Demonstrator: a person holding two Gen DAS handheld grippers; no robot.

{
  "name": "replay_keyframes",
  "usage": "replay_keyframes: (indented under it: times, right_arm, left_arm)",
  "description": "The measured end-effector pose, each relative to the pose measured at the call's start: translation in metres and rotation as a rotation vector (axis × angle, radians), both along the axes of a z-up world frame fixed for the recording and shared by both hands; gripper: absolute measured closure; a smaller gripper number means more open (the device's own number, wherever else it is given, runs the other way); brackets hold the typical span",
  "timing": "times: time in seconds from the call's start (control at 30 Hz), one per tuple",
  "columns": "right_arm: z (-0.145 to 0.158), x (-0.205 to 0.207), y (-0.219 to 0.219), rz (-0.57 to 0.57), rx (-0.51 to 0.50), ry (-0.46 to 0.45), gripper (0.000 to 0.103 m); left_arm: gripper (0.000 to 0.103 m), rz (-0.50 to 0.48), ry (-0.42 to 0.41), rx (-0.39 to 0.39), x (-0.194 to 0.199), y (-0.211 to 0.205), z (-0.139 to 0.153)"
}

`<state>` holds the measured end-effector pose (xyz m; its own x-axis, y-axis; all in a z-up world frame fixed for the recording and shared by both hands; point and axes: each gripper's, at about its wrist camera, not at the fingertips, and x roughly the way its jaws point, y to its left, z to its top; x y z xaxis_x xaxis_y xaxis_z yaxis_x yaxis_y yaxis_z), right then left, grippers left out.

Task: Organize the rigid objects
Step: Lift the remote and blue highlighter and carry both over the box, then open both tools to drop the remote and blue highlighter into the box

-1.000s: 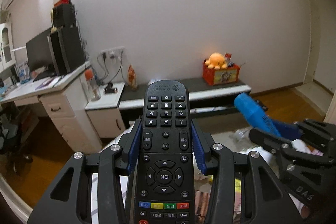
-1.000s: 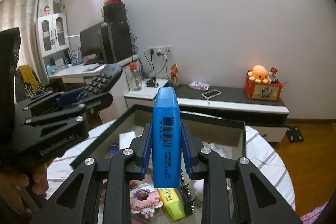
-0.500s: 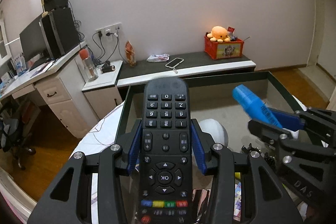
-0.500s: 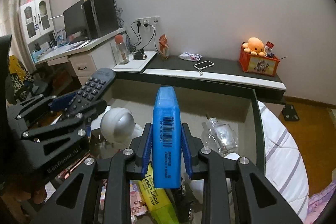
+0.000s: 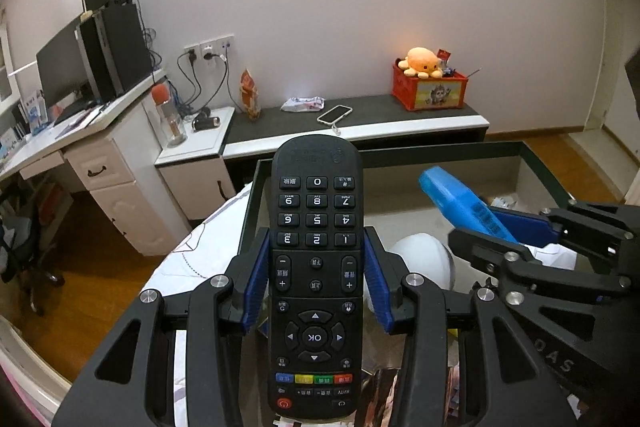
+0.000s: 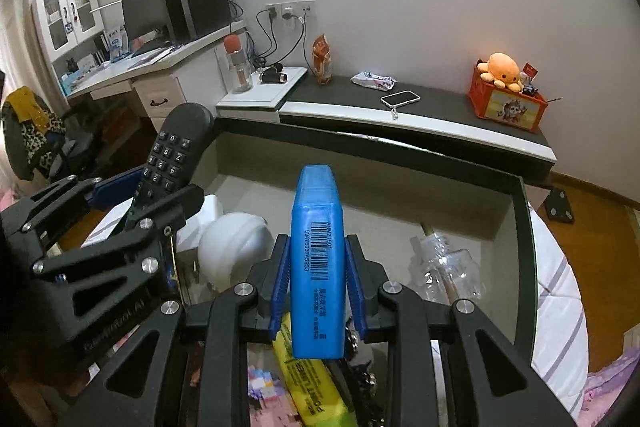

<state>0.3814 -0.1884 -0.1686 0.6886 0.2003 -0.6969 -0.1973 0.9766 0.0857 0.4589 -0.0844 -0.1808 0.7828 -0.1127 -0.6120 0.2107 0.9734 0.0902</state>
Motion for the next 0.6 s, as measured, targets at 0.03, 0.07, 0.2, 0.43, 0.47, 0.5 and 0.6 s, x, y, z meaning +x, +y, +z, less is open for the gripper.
replay_keyframes:
  times: [0.03,0.07,0.2,0.43,0.47,0.5,0.6]
  right_arm:
    - [0.000,0.000,0.002,-0.003,-0.005,-0.002,0.075]
    - [0.000,0.000,0.003,-0.008,-0.012,-0.007,0.075]
    - [0.003,-0.003,0.005,-0.027,-0.013,-0.035,0.075]
    - [0.004,-0.005,-0.002,-0.048,0.016,-0.047,0.075]
    - [0.004,-0.004,-0.002,-0.049,0.016,-0.048,0.075]
    - [0.004,-0.005,-0.002,-0.053,0.017,-0.052,0.075]
    - [0.005,-0.006,-0.003,-0.059,0.022,-0.061,0.074]
  left_arm:
    - [0.058,0.004,-0.011,-0.001,-0.001,0.001,0.000]
    - [0.057,0.009,-0.030,-0.007,-0.004,0.001,0.001]
    - [0.045,0.043,-0.062,-0.015,-0.006,0.005,0.002]
    - [0.023,0.065,-0.053,-0.045,-0.006,0.016,0.001]
    - [0.021,0.066,-0.050,-0.041,-0.006,0.017,0.000]
    - [0.018,0.068,-0.050,-0.037,-0.007,0.018,-0.001]
    - [0.012,0.072,-0.048,-0.012,-0.007,0.019,-0.006]
